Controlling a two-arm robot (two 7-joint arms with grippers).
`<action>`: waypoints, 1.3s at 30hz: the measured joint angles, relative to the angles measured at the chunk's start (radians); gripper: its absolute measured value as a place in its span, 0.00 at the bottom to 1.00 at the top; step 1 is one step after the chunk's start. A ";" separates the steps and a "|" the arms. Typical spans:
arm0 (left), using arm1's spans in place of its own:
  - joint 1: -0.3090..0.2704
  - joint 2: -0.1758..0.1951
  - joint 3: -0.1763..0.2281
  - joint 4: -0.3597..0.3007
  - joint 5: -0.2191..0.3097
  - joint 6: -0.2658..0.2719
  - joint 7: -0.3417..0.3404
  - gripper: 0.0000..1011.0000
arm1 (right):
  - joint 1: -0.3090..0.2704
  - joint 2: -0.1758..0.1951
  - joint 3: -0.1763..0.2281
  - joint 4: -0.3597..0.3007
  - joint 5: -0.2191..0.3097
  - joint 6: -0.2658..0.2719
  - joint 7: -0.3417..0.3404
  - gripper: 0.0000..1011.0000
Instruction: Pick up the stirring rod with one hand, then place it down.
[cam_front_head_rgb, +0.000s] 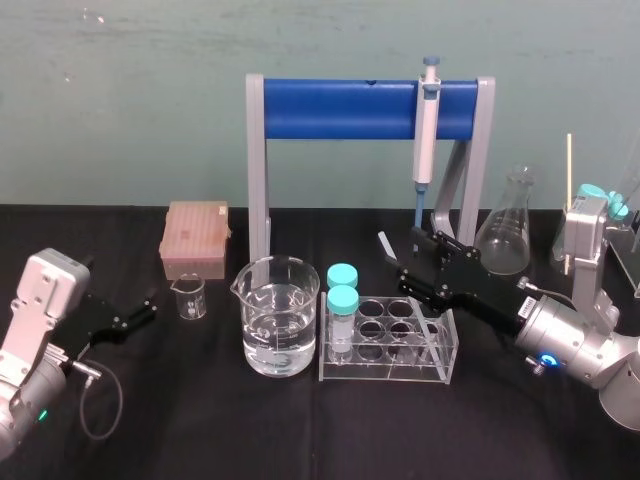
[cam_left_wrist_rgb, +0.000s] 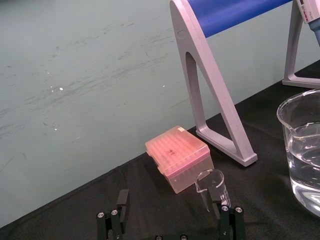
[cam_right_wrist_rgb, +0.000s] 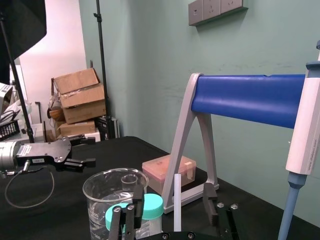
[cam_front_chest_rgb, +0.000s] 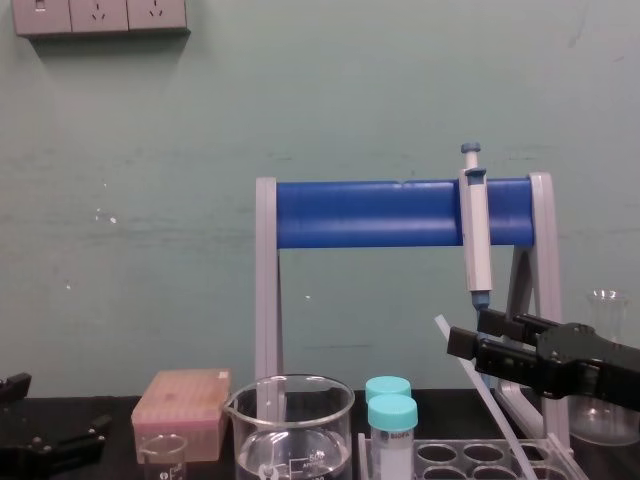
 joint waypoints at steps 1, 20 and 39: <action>0.000 0.000 0.000 0.000 0.000 0.000 0.000 0.99 | 0.000 0.000 0.000 0.000 0.000 0.000 0.000 0.76; 0.000 0.000 0.000 0.000 0.000 0.000 0.000 0.99 | -0.015 0.006 0.025 -0.044 -0.029 -0.045 -0.071 0.99; 0.000 0.000 0.000 0.000 0.000 0.000 0.000 0.99 | -0.105 0.026 0.139 -0.173 -0.182 0.242 -0.527 0.99</action>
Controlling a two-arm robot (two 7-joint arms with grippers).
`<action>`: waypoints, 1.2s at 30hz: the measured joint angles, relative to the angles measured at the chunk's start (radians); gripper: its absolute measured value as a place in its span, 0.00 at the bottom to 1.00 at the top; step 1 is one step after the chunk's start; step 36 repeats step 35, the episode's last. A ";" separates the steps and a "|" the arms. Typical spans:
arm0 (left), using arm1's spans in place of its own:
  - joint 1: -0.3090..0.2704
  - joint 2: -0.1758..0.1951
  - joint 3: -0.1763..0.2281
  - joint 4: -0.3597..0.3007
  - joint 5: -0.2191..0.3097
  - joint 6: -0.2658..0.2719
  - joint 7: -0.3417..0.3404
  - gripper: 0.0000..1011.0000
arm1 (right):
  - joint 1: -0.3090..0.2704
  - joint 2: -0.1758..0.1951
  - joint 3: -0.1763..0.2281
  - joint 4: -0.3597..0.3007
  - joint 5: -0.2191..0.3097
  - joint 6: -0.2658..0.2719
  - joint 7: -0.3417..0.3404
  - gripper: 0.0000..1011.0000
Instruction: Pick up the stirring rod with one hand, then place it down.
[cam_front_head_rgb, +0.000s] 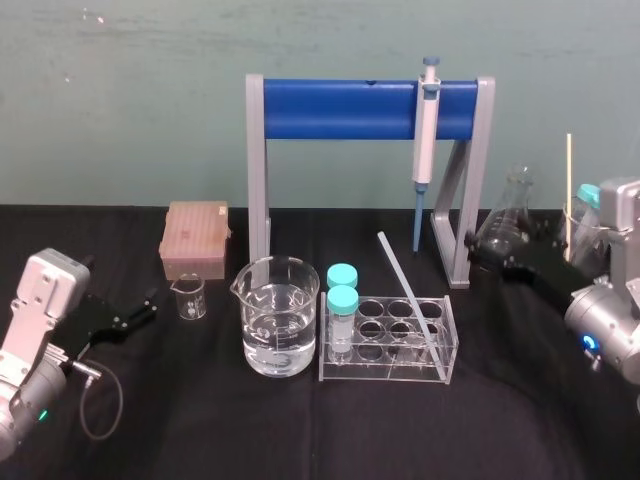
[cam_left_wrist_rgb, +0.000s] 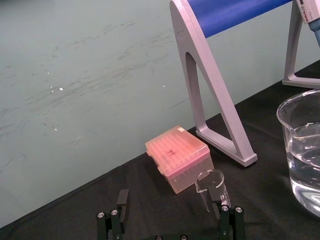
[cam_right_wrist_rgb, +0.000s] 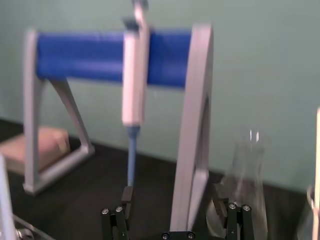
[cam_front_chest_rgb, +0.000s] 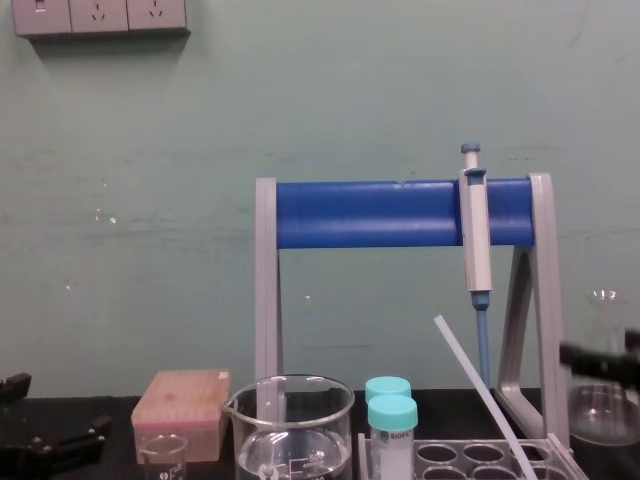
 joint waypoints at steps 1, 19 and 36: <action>0.000 0.000 0.000 0.000 0.000 0.000 0.000 0.99 | 0.000 0.000 -0.003 0.003 -0.007 0.036 -0.008 0.99; 0.000 0.000 0.000 0.000 0.000 0.000 0.000 0.99 | 0.003 -0.008 0.001 0.015 -0.015 0.076 -0.010 0.99; 0.000 0.000 0.000 0.000 0.000 0.000 0.000 0.99 | 0.003 -0.007 -0.001 0.013 -0.015 0.076 -0.010 0.99</action>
